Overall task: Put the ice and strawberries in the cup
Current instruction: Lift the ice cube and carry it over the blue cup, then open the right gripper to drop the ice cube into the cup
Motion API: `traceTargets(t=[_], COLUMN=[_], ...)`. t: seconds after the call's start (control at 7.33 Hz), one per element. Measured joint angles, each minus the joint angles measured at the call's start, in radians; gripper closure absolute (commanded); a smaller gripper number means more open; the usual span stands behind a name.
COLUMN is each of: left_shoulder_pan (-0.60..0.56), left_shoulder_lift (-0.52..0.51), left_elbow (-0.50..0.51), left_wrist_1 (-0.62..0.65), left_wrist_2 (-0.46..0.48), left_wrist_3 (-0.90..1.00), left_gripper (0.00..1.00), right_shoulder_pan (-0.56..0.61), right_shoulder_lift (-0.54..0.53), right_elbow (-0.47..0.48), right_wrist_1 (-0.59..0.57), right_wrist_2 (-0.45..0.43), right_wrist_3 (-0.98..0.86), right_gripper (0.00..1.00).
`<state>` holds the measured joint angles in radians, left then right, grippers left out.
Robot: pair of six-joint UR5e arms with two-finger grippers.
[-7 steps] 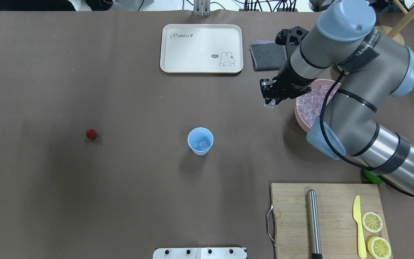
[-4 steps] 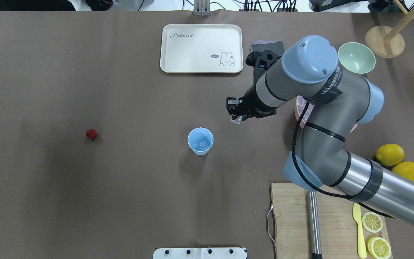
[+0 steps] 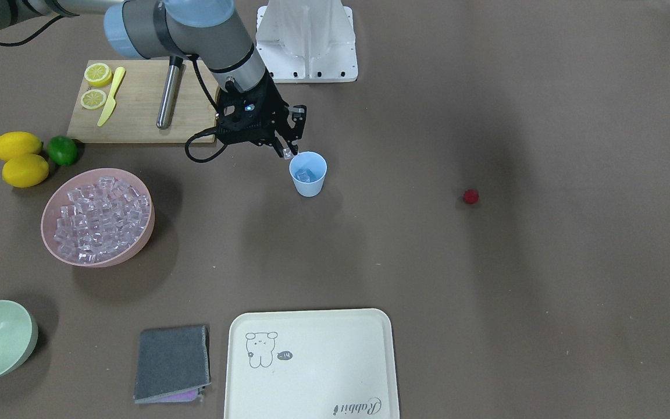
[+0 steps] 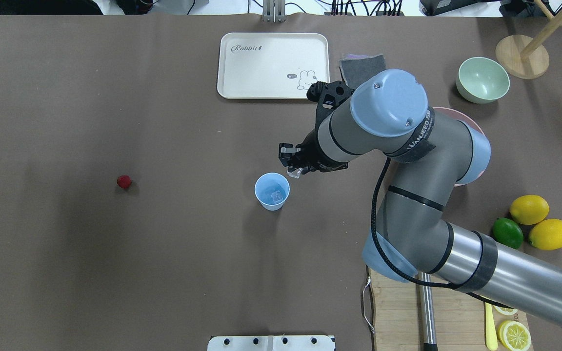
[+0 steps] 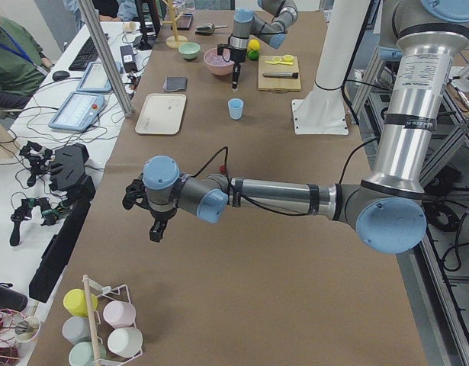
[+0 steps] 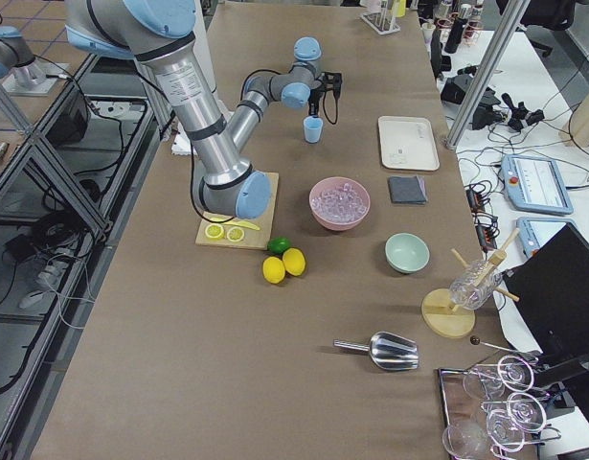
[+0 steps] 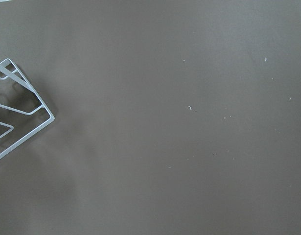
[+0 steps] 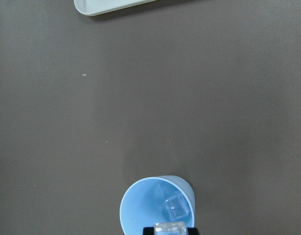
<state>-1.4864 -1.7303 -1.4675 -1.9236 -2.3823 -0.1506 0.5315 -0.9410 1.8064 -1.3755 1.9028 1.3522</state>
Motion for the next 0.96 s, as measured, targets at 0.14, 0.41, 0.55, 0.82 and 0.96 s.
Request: traceTargets(t=[0.14, 0.41, 0.55, 0.82, 0.96], left_shoulder_pan=[0.000, 0.000, 0.000, 0.000, 0.000], left_shoulder_lift=[0.001, 0.003, 0.004, 0.005, 0.005], left_elbow=[0.000, 0.000, 0.001, 0.004, 0.005], left_wrist_1=[0.000, 0.000, 0.000, 0.001, 0.001], left_wrist_2=[0.000, 0.001, 0.001, 0.002, 0.002], left_wrist_3=[0.000, 0.000, 0.000, 0.000, 0.000], left_gripper=[0.02, 0.02, 0.02, 0.02, 0.02], right_shoulder_pan=[-0.014, -0.029, -0.036, -0.045, -0.050], right_shoulder_lift=[0.003, 0.014, 0.020, 0.027, 0.029], right_elbow=[-0.002, -0.030, -0.046, -0.061, -0.067], right_wrist_1=[0.000, 0.000, 0.000, 0.000, 0.000], right_wrist_2=[-0.012, -0.024, -0.035, -0.045, -0.046], right_wrist_3=[0.004, 0.006, 0.006, 0.007, 0.008], right_gripper=[1.00, 1.00, 1.00, 0.37, 0.03])
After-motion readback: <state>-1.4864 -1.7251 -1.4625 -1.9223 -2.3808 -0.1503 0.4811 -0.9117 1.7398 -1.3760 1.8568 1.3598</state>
